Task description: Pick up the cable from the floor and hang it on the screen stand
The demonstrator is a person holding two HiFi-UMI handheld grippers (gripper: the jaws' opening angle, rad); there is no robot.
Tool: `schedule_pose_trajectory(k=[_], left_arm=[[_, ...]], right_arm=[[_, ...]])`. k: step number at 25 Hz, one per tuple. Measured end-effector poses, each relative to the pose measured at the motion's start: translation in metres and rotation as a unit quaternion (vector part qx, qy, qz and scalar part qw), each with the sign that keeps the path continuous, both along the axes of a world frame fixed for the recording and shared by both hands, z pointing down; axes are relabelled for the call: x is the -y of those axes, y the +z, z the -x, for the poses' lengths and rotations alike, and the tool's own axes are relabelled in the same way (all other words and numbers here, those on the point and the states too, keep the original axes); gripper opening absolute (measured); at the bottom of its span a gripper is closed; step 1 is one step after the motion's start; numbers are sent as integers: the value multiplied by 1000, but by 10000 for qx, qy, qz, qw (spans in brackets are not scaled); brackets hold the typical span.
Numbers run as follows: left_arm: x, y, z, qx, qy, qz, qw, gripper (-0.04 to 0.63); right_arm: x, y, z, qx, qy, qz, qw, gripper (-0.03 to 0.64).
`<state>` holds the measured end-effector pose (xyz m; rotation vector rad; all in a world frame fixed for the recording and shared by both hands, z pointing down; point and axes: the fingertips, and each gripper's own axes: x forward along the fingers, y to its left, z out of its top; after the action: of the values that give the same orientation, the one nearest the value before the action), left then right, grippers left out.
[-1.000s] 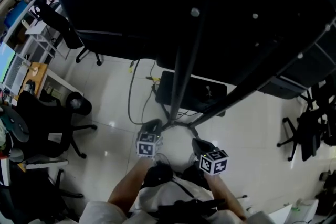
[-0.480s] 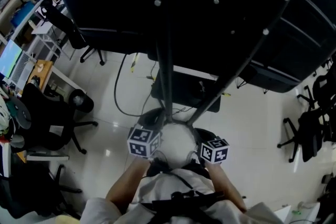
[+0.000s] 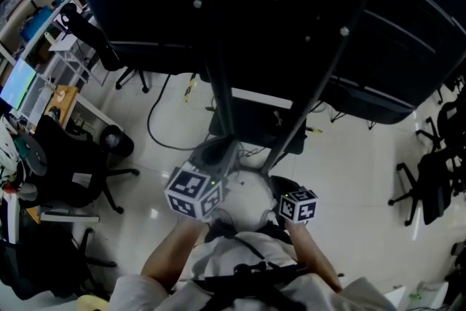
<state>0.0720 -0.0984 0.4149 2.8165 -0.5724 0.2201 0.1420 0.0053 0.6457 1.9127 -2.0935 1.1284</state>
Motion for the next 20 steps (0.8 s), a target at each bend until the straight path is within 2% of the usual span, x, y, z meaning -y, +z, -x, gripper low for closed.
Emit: schedule_pose_trajectory(k=[4,5,7,10,12,14,20], left_arm=[[-2,-29,4,-87,95,-67,9999,18],[-2,-35,6,-110,103,-73,9999,18],[-2,-47,11,-176,129,-51,9997,18],[-4,-62,18,-215,191,-92,9995,18],[-8,-76,23,-220,234,-215,9993,18],[-10,-92,30,-292,268,-323,9987,18],[-6,-145,45,-573,337,-676,9955,18]], right_arm=[[5,1,16,131,-352,-70,9993,5],[8,0,20,86,-445,-107,9989,40],[16,-3,27,-101,-612,-210,9979,45],[30,-11,38,-197,-849,-353,9956,188],[38,-17,45,-264,-938,-452,9942,206],[48,-20,52,-335,-1038,-522,9927,252],[65,-23,56,-520,-1082,-525,9914,270]])
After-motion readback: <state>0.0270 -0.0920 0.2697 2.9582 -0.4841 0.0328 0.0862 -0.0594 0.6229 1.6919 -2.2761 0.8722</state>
